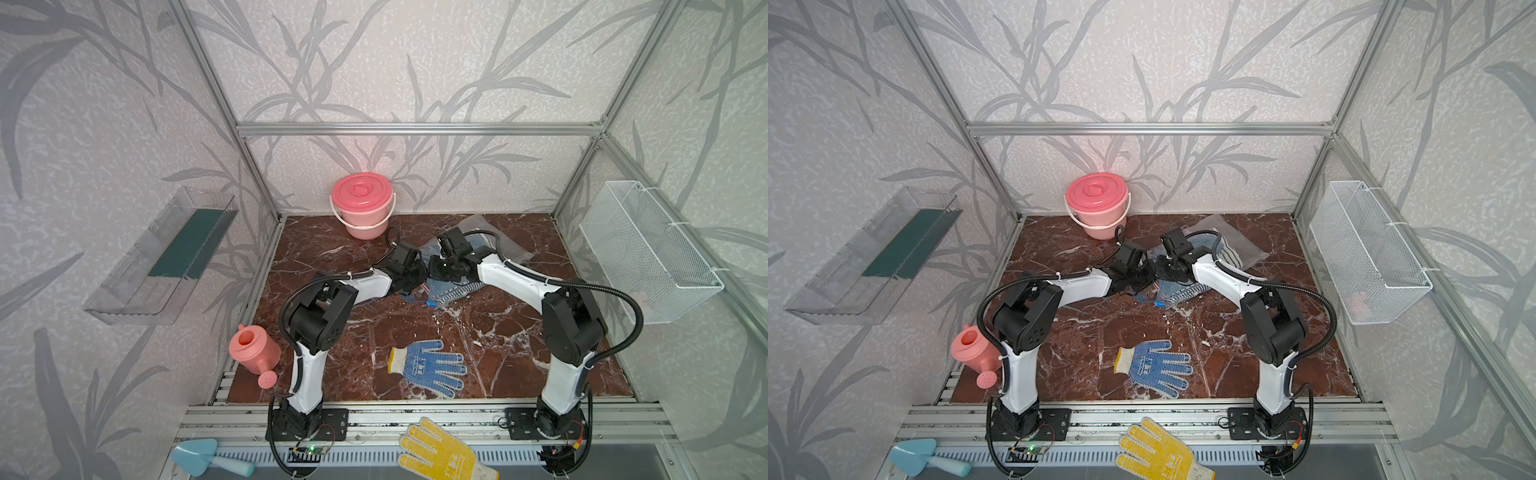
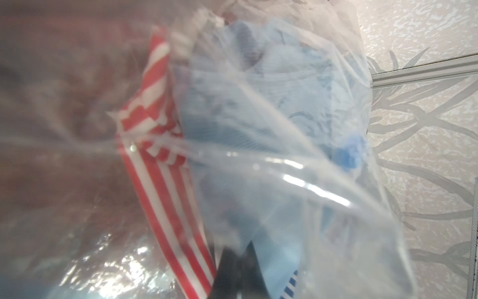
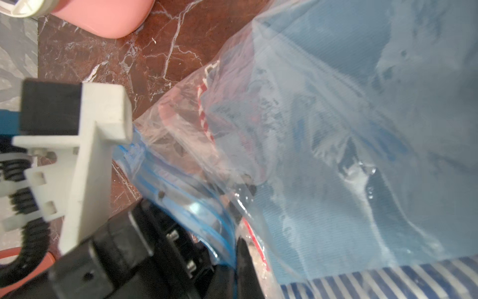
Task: Take the tank top out of the vacuum bag
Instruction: Take out the tank top from the vacuum bag.
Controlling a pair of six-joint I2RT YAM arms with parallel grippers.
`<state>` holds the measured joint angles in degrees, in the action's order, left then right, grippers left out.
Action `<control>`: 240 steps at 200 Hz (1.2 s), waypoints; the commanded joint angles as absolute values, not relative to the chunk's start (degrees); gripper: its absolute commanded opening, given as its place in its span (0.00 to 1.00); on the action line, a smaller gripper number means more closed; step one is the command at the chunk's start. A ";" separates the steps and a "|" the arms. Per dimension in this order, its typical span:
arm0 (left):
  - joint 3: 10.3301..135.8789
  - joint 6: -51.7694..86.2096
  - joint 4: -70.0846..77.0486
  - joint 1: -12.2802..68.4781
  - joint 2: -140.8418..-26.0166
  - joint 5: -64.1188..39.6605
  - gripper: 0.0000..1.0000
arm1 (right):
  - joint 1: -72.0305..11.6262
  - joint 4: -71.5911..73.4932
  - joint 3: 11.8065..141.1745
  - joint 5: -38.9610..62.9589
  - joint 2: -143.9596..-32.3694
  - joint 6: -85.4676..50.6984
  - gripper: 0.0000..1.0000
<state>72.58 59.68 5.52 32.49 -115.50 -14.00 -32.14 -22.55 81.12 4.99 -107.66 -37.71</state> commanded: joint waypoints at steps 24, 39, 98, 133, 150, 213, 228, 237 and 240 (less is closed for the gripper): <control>70.95 58.54 4.56 31.99 -110.25 -12.22 0.00 | -31.94 -23.64 80.42 2.38 -106.92 -37.98 0.00; 70.52 58.37 4.23 32.00 -109.58 -12.37 0.00 | -31.97 -23.71 80.51 2.29 -107.03 -38.10 0.00; 67.92 57.18 2.33 31.99 -105.87 -11.07 0.00 | -31.99 -25.31 81.47 0.97 -107.48 -37.92 0.00; 64.49 57.20 1.47 31.49 -103.01 -10.16 0.00 | -31.91 -25.75 82.51 1.34 -108.57 -38.36 0.00; 62.53 57.19 2.13 30.94 -101.25 -10.12 0.00 | -32.08 -26.01 83.27 1.37 -109.39 -38.14 0.00; 64.61 55.47 -3.91 30.96 -96.85 -11.93 0.00 | -32.27 -26.01 83.89 0.55 -111.57 -37.60 0.00; 65.88 54.40 -6.28 31.04 -96.08 -12.33 0.00 | -32.34 -26.10 83.89 0.00 -111.79 -37.47 0.00; 66.48 53.87 -7.30 31.05 -95.65 -12.56 0.00 | -32.31 -26.18 83.92 -0.30 -111.95 -37.44 0.00; 66.71 53.69 -7.58 31.05 -95.58 -12.66 0.00 | -32.30 -26.12 83.93 -0.39 -112.00 -37.41 0.00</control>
<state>63.77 55.90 -2.74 31.22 -99.07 -12.08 -32.40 -24.77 82.56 2.48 -110.76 -37.87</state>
